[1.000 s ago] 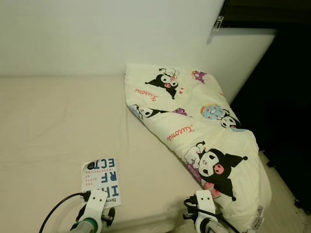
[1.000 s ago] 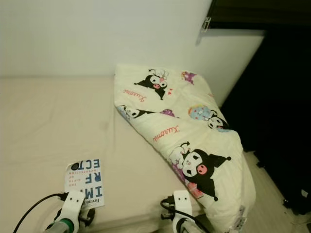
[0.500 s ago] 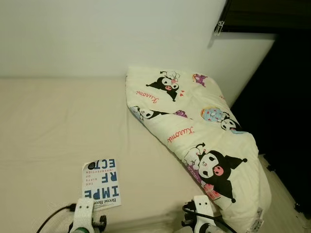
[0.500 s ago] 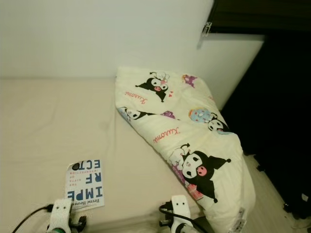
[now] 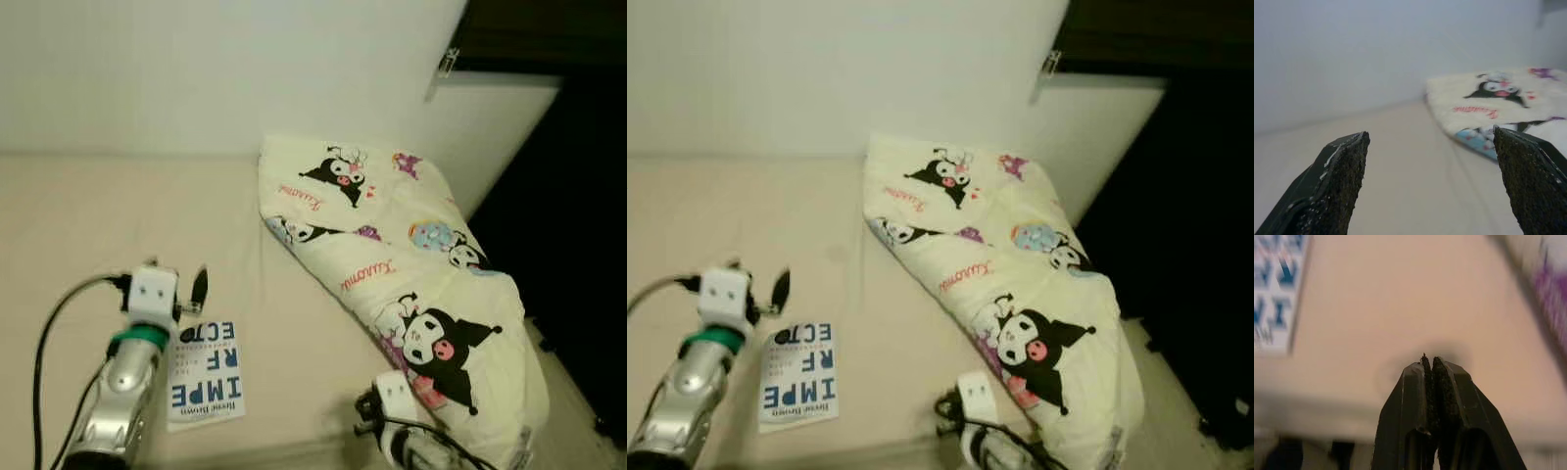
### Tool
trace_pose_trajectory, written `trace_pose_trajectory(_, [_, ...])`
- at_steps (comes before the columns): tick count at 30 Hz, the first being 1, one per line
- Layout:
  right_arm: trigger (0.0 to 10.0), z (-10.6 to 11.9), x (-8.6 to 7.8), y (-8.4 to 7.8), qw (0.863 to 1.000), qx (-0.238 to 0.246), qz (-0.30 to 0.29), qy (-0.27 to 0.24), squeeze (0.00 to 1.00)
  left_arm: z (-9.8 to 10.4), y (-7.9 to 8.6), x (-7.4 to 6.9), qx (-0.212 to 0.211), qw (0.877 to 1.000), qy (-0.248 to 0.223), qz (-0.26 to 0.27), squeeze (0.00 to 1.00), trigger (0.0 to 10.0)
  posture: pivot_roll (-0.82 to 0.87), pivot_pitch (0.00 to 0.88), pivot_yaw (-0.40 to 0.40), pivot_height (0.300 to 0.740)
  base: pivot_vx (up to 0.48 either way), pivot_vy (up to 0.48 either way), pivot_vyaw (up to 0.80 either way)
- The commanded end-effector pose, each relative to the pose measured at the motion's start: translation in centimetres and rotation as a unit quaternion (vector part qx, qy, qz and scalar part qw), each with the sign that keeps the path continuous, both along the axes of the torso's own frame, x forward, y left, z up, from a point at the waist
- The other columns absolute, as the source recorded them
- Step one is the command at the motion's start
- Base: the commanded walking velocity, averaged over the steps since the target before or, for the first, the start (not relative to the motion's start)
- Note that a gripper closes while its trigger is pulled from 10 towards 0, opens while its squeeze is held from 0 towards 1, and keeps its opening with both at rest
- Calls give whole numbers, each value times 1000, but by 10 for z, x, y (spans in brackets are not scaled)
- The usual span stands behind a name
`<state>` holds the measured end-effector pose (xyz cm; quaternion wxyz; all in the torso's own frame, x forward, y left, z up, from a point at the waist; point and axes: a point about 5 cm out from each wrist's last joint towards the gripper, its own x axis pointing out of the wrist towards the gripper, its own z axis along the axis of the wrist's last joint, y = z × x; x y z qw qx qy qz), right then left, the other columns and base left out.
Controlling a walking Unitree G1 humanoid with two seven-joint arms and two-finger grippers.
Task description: Clean up the room
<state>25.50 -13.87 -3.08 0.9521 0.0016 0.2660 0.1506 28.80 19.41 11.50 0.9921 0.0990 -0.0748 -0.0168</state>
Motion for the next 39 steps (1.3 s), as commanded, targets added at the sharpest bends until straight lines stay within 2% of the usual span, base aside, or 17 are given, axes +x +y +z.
trace_pose_trajectory(1, [10000,12,8,1,999,10,-4,-50,0,-7,-11,-13,8,999,23,-26,0,10000,88,0,-38,740,0,0,0])
trace_pose_trajectory(2, [10000,16,9,2,998,11,-2,-63,0,-7,-13,-16,8,999,22,-31,0,10000,88,0,-38,740,0,0,0])
trace_pose_trajectory(4, [10000,53,19,7,987,43,-2,-156,0,-8,-23,-35,29,998,23,-52,0,10000,90,0,-40,740,0,0,0])
trace_pose_trajectory(6, [10000,64,20,8,982,53,-1,-180,0,-8,-26,-40,33,998,23,-57,0,10000,90,0,-40,740,0,0,0])
trace_pose_trajectory(7, [10000,84,20,6,975,71,-15,-211,0,-8,-27,-48,39,997,27,-58,0,10000,91,0,-41,740,0,0,0])
trace_pose_trajectory(9, [10000,113,12,-4,964,96,-36,-244,0,-15,-25,-63,55,996,42,-55,0,10000,90,0,-50,740,0,0,0])
trace_pose_trajectory(11, [10000,125,2,-10,961,100,-39,-254,0,-16,-23,-72,61,995,52,-52,0,10000,89,0,-56,740,0,0,0])
trace_pose_trajectory(14, [10000,123,-4,-15,963,97,-41,-247,0,-15,-22,-76,62,995,61,-52,0,10000,90,0,-62,740,0,0,0])
trace_pose_trajectory(17, [10000,101,-11,-31,970,72,-85,-216,0,-17,-13,-75,68,994,83,-32,0,10000,94,0,-63,740,0,0,0])
trace_pose_trajectory(21, [10000,103,-9,-34,967,71,-112,-220,0,-16,-4,-72,92,991,93,-15,0,10000,93,0,-68,740,0,0,0])
trace_pose_trajectory(24, [10000,109,-8,-32,965,76,-115,-222,0,-14,2,-69,106,990,97,-9,0,10000,83,0,-51,740,0,0,0])
trace_pose_trajectory(27, [10000,104,-9,-22,973,70,-80,-206,0,-23,-5,-63,123,987,102,-24,0,10000,54,0,-42,740,0,0,0])
trace_pose_trajectory(31, [10000,86,-3,-20,978,75,-107,-162,0,-49,-10,-55,92,986,139,-4,0,10000,45,0,-29,740,0,0,0])
trace_pose_trajectory(35, [10000,91,2,-13,978,90,-95,-163,0,-50,-13,-53,69,986,155,0,0,10000,43,0,-25,740,0,0,0])
trace_pose_trajectory(37, [10000,89,4,-9,980,84,-78,-165,0,-52,-13,-54,118,982,149,-8,0,10000,48,0,-20,740,0,0,0])
trace_pose_trajectory(38, [10000,89,4,-9,980,84,-78,-165,0,-52,-13,-54,118,982,149,-8,0,10000,48,0,-20,740,0,0,0])
trace_pose_trajectory(39, [10000,87,4,-7,981,77,-70,-165,0,-50,-13,-54,167,977,131,-24,0,10000,51,0,-18,740,0,0,0])
